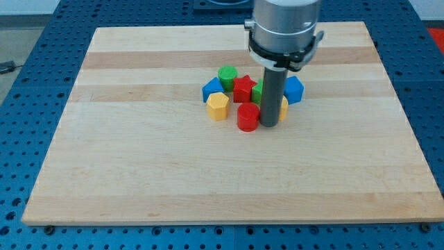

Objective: Place blue cube on top of green star

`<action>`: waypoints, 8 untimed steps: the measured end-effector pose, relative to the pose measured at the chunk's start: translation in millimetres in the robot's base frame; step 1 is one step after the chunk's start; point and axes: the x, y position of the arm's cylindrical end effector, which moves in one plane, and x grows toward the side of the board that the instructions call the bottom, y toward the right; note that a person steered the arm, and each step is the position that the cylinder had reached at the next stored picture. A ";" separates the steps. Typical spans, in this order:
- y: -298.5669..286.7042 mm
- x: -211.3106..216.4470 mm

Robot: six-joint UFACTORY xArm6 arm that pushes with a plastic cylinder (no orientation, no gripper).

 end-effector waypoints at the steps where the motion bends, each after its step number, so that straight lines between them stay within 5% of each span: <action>1: -8.7 -5.3; 5: 122.0 -10.3; 8: 77.8 -58.4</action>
